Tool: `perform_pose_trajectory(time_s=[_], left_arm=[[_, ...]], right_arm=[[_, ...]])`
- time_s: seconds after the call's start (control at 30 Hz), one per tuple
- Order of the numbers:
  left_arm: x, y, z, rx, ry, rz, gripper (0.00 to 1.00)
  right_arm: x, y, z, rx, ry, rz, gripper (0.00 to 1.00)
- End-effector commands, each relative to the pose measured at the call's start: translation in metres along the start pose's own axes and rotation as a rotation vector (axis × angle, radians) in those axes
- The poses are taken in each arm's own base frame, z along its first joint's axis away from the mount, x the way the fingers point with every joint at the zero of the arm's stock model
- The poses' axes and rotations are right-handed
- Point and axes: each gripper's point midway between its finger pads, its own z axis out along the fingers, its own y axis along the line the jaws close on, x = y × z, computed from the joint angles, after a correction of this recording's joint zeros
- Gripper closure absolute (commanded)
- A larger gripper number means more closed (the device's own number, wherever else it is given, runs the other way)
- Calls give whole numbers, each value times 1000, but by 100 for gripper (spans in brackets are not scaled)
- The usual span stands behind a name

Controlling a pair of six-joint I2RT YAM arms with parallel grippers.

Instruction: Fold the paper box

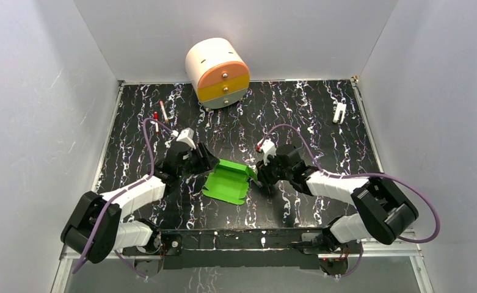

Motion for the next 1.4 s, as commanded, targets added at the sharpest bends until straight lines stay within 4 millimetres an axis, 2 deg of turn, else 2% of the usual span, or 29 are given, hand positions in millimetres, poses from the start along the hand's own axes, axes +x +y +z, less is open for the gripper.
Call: perform_pose_trajectory(time_s=[0.0,0.13,0.27,0.37,0.5,0.63,0.73,0.9,1.1,1.37], left_arm=[[-5,-15,3,54,0,1,47],[5,-14,9,72,35,-24,48],[8,-14,10,79,35,-41,49],[4,-12,6,63,18,-33,49],[-5,-9,-8,20,-11,-11,44],[-11,-9,-28,-6,-41,-30,37],[-3,-16,-39,36,-24,-103,34],[15,-35,-50,180,2,-327,34],[25,-50,-45,266,-7,-453,41],[28,-66,-26,312,-37,-537,47]], right_arm=[[-40,25,3,-150,-146,-36,57],[-43,32,4,-191,-167,-39,56],[-41,39,6,-235,-163,-35,55],[-36,32,3,-187,-147,-6,55],[-28,16,-8,-71,-142,36,52],[-21,18,-19,-56,-146,62,51],[-16,27,-23,-76,-160,68,50],[-11,35,-24,-93,-176,59,49],[-12,44,-21,-119,-198,37,48],[-15,46,-18,-117,-225,15,47]])
